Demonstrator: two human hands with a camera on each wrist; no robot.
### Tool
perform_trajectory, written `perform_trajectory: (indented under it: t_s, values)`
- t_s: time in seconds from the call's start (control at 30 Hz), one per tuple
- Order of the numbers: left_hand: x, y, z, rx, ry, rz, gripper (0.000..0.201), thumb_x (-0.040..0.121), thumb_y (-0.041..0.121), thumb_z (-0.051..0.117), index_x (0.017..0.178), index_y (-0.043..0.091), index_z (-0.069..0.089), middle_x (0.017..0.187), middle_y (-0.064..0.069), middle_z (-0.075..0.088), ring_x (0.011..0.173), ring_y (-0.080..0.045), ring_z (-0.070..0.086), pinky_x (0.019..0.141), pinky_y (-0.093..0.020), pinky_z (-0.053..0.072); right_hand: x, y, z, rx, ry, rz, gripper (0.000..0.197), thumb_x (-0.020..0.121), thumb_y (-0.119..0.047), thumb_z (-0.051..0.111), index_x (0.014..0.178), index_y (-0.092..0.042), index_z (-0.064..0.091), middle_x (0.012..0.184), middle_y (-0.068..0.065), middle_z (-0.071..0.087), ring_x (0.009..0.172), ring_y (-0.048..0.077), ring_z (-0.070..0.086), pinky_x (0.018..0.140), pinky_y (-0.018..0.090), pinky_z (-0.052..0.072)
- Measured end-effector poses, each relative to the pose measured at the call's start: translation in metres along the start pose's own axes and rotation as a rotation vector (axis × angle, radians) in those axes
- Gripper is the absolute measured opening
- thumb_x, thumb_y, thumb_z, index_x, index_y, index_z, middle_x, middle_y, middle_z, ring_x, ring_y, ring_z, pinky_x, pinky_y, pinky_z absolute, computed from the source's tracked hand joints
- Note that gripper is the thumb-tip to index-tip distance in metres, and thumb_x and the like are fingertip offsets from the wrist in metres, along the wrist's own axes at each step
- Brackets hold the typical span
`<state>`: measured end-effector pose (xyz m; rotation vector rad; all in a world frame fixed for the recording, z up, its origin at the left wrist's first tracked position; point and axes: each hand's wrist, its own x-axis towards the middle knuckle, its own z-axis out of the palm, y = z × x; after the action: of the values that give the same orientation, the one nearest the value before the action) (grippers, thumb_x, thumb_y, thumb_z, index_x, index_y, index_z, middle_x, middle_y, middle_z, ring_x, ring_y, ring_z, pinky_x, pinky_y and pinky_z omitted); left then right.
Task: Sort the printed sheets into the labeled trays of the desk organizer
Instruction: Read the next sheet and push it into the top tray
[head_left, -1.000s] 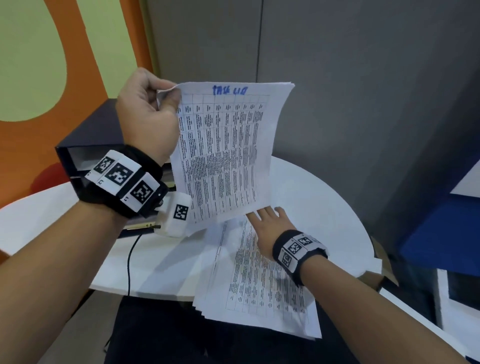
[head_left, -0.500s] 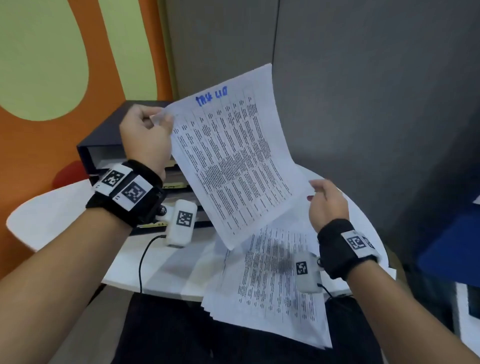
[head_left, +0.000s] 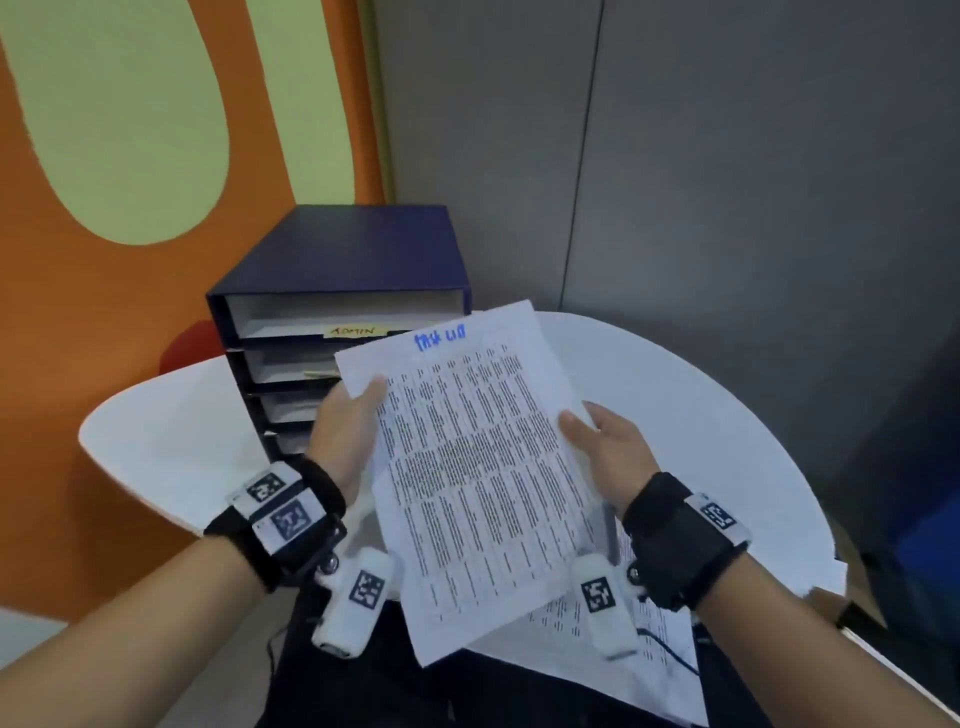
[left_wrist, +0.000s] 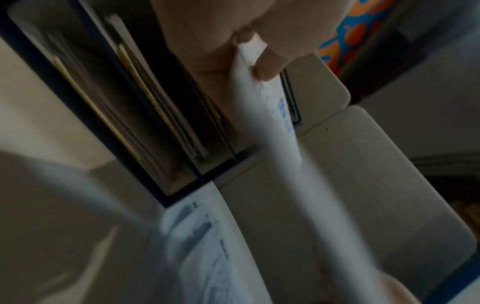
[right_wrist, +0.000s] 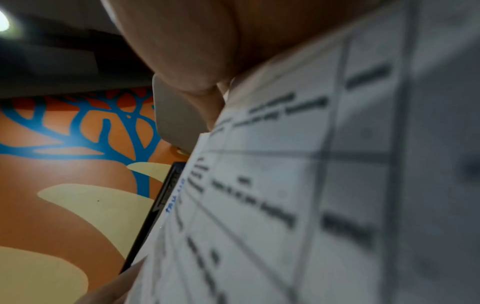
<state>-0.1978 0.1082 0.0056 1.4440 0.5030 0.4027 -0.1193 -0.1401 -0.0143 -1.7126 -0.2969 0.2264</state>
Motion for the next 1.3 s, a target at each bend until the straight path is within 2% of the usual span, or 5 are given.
perform_trajectory:
  t_s: [0.27,0.63,0.83,1.1,1.3]
  values:
    - [0.016,0.033,-0.049,0.103,0.094,0.051,0.029,0.096,0.027,0.057,0.103,0.001,0.068,0.105,-0.013,0.074,0.093,-0.027,0.071,0.092,-0.042,0.052,-0.011,-0.008,0.038,0.052,-0.22,0.058,0.017,0.099,-0.009,0.049,0.087,-0.018,0.057,0.049,-0.024,0.056,0.038,-0.009,0.05,0.039,0.004,0.034]
    - [0.032,0.047,-0.093,0.108,0.137,-0.034,0.028,0.097,0.022,0.055,0.109,-0.001,0.066,0.107,-0.013,0.068,0.094,-0.028,0.065,0.092,-0.042,0.05,-0.009,-0.016,0.086,0.119,-0.259,0.084,0.021,0.098,-0.004,0.049,0.104,-0.018,0.064,0.082,-0.015,0.072,0.07,-0.001,0.069,0.061,0.013,0.051]
    - [0.039,0.02,-0.101,0.168,0.085,-0.222,0.017,0.097,0.016,0.053,0.089,0.003,0.061,0.054,-0.005,0.07,0.042,-0.016,0.064,0.046,-0.025,0.049,-0.015,0.0,0.095,0.038,-0.311,0.153,0.024,0.097,-0.004,0.048,0.111,-0.019,0.062,0.09,-0.014,0.071,0.074,-0.001,0.069,0.067,0.015,0.052]
    - [0.043,0.025,-0.118,0.149,-0.062,-0.278,0.04,0.099,0.039,0.049,0.114,0.007,0.067,0.092,-0.012,0.077,0.079,-0.027,0.072,0.074,-0.039,0.056,0.017,-0.02,0.109,0.062,-0.217,0.23,0.018,0.096,-0.009,0.053,0.11,-0.009,0.063,0.113,0.01,0.07,0.102,0.029,0.066,0.096,0.045,0.05]
    - [0.035,0.033,-0.128,0.334,-0.379,-0.385,0.061,0.059,0.041,0.087,0.105,0.004,0.071,0.101,-0.02,0.076,0.071,-0.023,0.076,0.059,-0.031,0.061,0.049,-0.049,0.127,0.021,-0.084,0.267,0.041,0.099,-0.027,0.049,0.129,-0.001,0.051,0.128,0.011,0.057,0.115,0.027,0.055,0.096,0.031,0.043]
